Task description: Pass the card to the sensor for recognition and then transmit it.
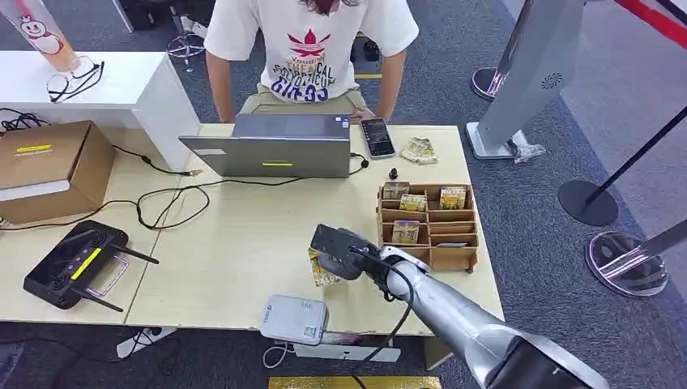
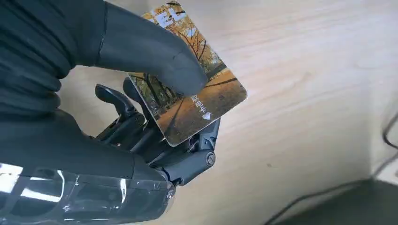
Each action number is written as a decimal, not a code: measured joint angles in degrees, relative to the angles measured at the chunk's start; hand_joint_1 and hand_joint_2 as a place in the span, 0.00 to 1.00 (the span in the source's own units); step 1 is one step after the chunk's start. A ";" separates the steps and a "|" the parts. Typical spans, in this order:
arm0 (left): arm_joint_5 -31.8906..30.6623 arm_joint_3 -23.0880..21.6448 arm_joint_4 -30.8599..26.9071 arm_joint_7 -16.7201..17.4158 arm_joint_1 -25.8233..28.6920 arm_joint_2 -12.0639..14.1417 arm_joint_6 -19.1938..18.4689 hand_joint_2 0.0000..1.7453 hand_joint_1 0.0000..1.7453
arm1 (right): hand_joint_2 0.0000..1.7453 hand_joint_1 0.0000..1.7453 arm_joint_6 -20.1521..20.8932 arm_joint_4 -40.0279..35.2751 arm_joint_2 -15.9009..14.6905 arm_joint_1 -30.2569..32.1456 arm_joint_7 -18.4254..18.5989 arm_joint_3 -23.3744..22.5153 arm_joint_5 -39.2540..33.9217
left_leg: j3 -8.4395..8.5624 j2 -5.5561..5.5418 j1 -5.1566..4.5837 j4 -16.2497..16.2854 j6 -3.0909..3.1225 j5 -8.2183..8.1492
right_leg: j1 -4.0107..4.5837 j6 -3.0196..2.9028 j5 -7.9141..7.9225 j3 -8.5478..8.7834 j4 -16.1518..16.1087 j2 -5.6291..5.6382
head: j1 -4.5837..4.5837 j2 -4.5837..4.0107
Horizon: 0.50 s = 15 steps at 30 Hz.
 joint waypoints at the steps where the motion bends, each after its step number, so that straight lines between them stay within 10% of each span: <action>1: 0.07 0.00 0.00 0.00 0.02 0.00 0.02 0.00 0.00 | 1.00 1.00 -0.22 -0.54 -0.11 0.08 -0.33 -0.65 -0.52 | 0.00 0.00 0.00 0.00 0.00 0.00 | 0.00 0.00 0.00 0.00 0.00 0.00 | 0.00 0.00; 15: 0.33 0.02 0.00 -0.87 0.21 -0.04 0.09 0.00 0.00 | 1.00 1.00 -1.12 -11.22 -2.05 3.60 -1.86 -8.90 -3.65 | 0.00 -0.01 0.00 0.00 0.00 0.00 | 0.00 0.00 0.00 -0.01 0.00 0.00 | 0.00 0.00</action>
